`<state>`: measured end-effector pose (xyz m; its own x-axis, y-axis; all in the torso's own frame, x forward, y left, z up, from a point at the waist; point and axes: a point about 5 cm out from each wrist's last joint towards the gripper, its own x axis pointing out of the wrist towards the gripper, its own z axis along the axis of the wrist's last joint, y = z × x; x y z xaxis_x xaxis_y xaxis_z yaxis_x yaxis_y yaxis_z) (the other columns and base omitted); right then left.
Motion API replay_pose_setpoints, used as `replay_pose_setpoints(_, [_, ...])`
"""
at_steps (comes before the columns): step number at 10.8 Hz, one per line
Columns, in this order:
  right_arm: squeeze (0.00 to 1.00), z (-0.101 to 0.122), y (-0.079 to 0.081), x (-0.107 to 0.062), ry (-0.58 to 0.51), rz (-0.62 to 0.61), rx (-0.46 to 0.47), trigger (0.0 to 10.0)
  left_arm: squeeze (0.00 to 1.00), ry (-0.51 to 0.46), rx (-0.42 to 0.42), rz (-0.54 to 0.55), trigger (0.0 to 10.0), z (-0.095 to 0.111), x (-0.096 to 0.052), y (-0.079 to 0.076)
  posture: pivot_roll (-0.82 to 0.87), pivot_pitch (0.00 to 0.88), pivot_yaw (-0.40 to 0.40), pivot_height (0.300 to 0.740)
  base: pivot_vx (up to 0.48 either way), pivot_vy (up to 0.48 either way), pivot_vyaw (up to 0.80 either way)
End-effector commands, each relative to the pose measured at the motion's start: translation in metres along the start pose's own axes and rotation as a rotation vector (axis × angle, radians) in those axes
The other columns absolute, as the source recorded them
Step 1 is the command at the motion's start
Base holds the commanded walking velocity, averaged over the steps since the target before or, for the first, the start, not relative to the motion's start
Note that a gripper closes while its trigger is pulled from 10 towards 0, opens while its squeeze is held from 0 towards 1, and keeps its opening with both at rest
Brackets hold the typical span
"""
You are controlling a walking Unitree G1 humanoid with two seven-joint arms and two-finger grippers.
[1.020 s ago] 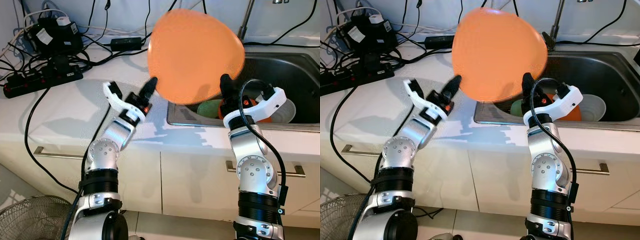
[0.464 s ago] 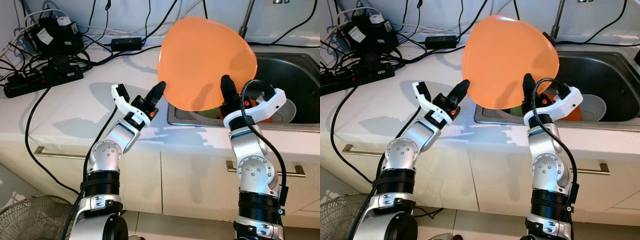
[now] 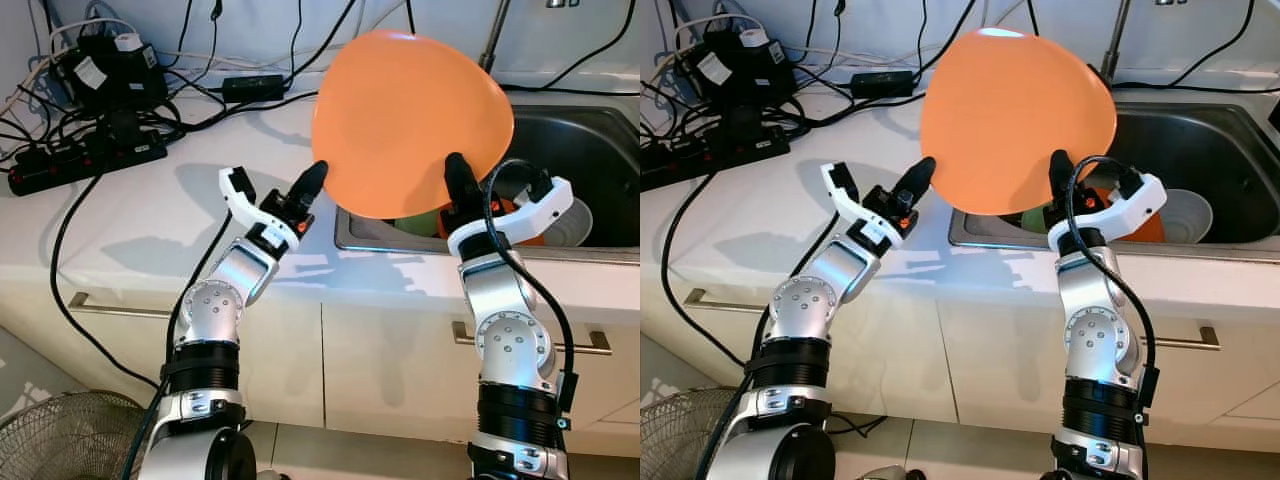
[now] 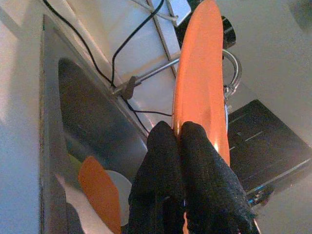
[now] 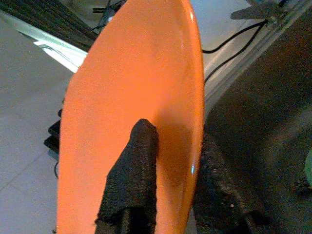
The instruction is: Kitchen organization
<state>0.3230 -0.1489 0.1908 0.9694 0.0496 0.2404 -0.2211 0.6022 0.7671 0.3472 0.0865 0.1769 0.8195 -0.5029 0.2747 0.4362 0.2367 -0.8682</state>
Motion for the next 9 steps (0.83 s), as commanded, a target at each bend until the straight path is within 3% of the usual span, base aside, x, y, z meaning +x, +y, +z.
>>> replay_pose_setpoints(1, [0.00, -0.001, 0.008, 0.002, 0.011, 0.031, 0.005, 0.0, 0.00, -0.014, -0.020, -0.038, 10.0, -0.005, 0.004, -0.006, -0.01, 0.000, 0.077, 0.740, 0.000, 0.000, 0.00])
replay_pose_setpoints(4, [0.00, -0.001, 0.010, 0.002, 0.011, 0.043, 0.015, 0.0, 0.00, 0.001, -0.002, -0.036, 10.0, -0.008, 0.004, -0.006, -0.01, 0.000, 0.079, 0.740, 0.000, 0.000, 0.00])
replay_pose_setpoints(5, [0.00, -0.001, 0.010, 0.002, 0.011, 0.043, 0.018, 0.0, 0.82, 0.001, 0.041, -0.015, 10.0, -0.009, 0.004, -0.005, -0.01, 0.000, 0.079, 0.740, 0.000, 0.000, 0.00])
replay_pose_setpoints(6, [0.00, -0.001, 0.009, 0.003, 0.008, 0.043, 0.026, 0.0, 1.00, 0.026, 0.056, -0.027, 10.0, -0.012, 0.004, -0.006, -0.01, 0.000, 0.080, 0.740, 0.000, 0.000, 0.00])
replay_pose_setpoints(7, [0.00, -0.001, 0.009, 0.003, 0.006, 0.043, 0.031, 0.0, 1.00, 0.044, 0.078, -0.024, 10.0, -0.014, 0.004, -0.006, -0.01, 0.000, 0.081, 0.740, 0.000, 0.000, 0.00])
replay_pose_setpoints(9, [0.00, 0.002, 0.010, 0.004, -0.012, 0.041, 0.052, 0.0, 1.00, 0.133, 0.218, -0.022, 10.0, -0.024, 0.000, -0.004, -0.01, 0.000, 0.082, 0.740, 0.000, 0.000, 0.00])
